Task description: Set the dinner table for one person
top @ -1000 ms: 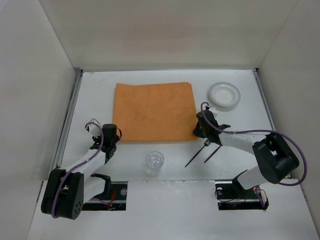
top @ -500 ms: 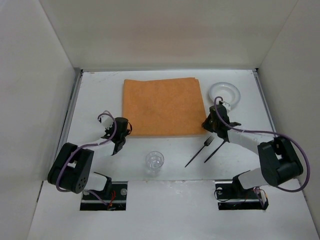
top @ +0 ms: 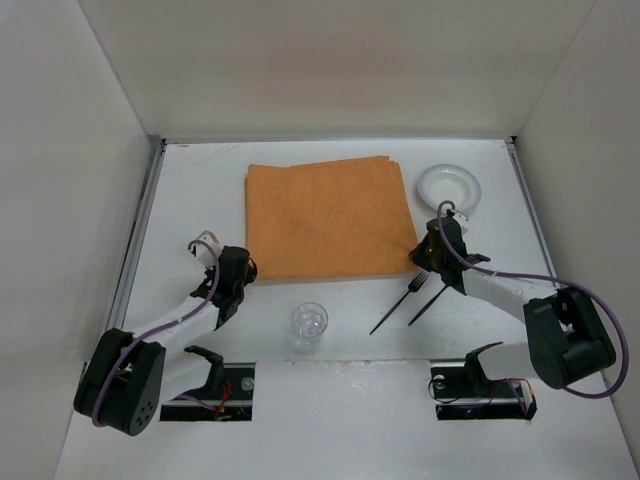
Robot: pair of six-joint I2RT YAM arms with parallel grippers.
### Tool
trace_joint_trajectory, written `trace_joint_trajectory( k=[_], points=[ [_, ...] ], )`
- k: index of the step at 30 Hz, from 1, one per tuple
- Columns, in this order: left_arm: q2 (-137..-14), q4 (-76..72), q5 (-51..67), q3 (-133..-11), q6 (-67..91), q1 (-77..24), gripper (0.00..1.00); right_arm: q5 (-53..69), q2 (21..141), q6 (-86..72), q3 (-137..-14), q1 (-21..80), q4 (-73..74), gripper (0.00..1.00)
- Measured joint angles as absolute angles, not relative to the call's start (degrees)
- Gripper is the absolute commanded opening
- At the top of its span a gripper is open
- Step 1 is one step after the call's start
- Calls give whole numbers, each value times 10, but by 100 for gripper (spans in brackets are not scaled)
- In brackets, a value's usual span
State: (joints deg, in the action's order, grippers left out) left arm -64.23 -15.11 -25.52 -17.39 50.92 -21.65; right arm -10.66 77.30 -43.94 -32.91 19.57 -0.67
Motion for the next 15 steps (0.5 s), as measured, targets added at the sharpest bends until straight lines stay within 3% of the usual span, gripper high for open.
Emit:
trace_joint_trajectory(
  k=[6,10,15],
  points=[
    [-615,-121,-258,-173,496,-197,41,-106,737,-440,-329,197,-1,11],
    [-586,-116,-259,-173,488,-192,42,-108,713,-442,-329,201,13,34],
    [-531,-112,-262,-175,481,-185,42,-116,681,-439,-331,202,28,53]
  ],
)
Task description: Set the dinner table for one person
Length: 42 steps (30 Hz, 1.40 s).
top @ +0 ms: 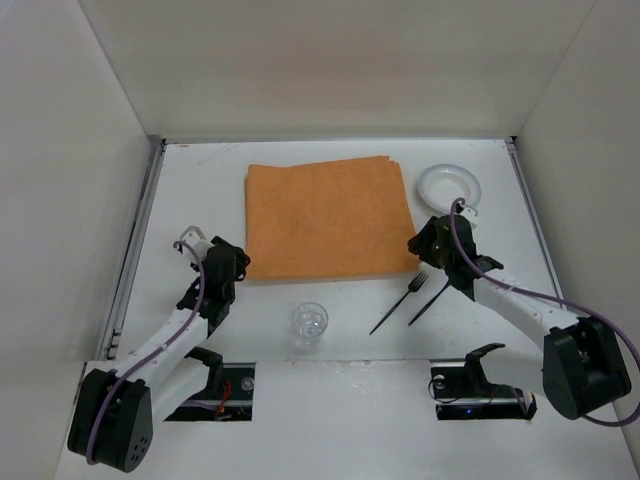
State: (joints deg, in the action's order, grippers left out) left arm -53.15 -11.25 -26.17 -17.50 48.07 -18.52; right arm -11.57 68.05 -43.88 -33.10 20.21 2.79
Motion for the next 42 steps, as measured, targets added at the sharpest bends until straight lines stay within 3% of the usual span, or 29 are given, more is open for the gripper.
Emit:
trace_joint_trajectory(
  k=[7,17,25,37,42],
  points=[
    [-509,-158,-266,-184,458,-213,42,-136,688,-439,-384,161,15,65],
    [-559,-271,-271,-160,436,-236,42,-112,814,-515,-402,-2,-113,66],
    [-577,-312,-270,-140,429,-240,44,-79,911,-560,-441,-70,-151,65],
    [-592,-340,-267,-140,429,-241,44,-6,1047,-633,-487,-90,-220,51],
    [-600,-341,-265,-139,429,-243,44,7,1080,-662,-502,-90,-246,23]
  ],
)
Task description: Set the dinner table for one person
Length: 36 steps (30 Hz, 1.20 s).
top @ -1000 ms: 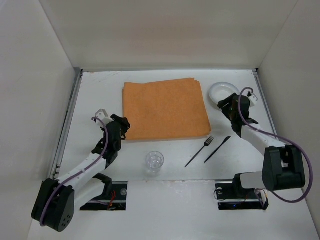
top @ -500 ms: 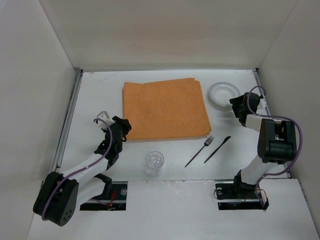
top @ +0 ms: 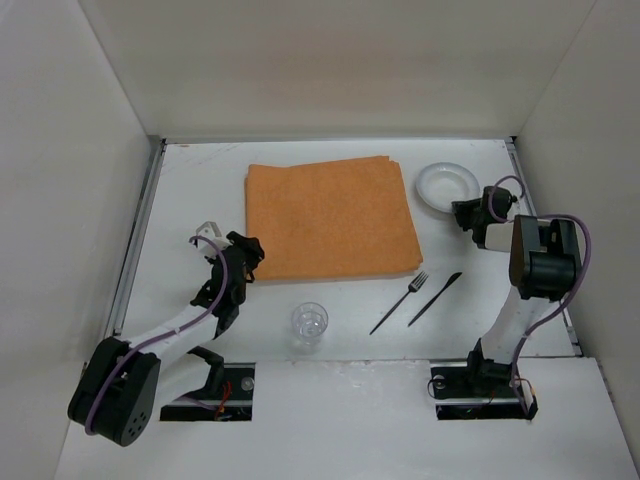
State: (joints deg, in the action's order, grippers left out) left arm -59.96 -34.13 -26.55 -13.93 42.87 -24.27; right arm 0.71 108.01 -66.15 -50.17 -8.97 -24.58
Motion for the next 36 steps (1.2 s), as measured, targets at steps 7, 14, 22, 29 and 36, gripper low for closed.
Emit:
trace_joint_trajectory(
  k=[7,14,22,29,36],
  points=[
    [-602,-346,-264,-139,429,-243,44,25,1091,-712,-476,-93,-317,9],
    [-602,-346,-265,-139,429,-243,44,46,1000,-715,-406,-97,-322,7],
    [-602,-347,-268,-139,429,-243,44,71,879,-699,-399,-2,-354,9],
    [-597,-347,-273,-138,429,-235,44,107,935,-687,-431,191,-350,9],
    [-573,-345,-278,-131,429,-231,44,123,1024,-684,-471,281,-338,9]
  ],
)
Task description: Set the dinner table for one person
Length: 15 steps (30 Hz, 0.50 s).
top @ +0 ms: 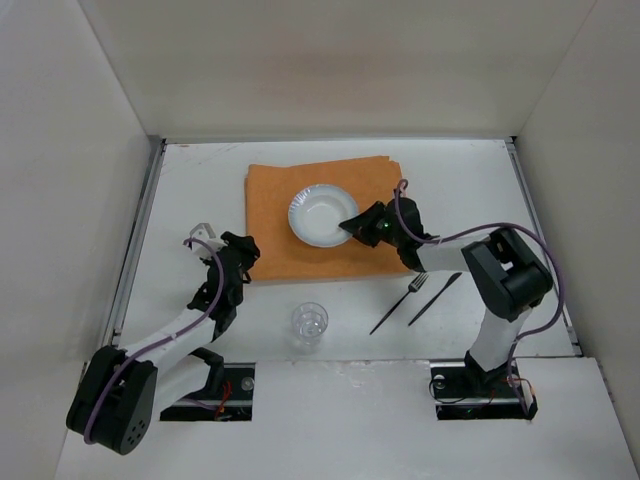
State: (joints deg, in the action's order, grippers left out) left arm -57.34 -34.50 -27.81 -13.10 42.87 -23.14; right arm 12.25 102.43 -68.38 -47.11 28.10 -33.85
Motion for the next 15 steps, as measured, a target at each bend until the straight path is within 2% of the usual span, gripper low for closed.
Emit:
trace_joint_trajectory(
  k=[12,14,15],
  points=[
    [-586,-345,-278,-131,429,-234,44,94,1056,-677,-483,283,-313,10],
    [-587,-345,-278,-131,429,-236,44,91,1070,-675,-488,284,-310,14],
    [-587,-345,-278,-131,429,-236,44,88,1074,-675,-488,286,-305,19]
  ],
)
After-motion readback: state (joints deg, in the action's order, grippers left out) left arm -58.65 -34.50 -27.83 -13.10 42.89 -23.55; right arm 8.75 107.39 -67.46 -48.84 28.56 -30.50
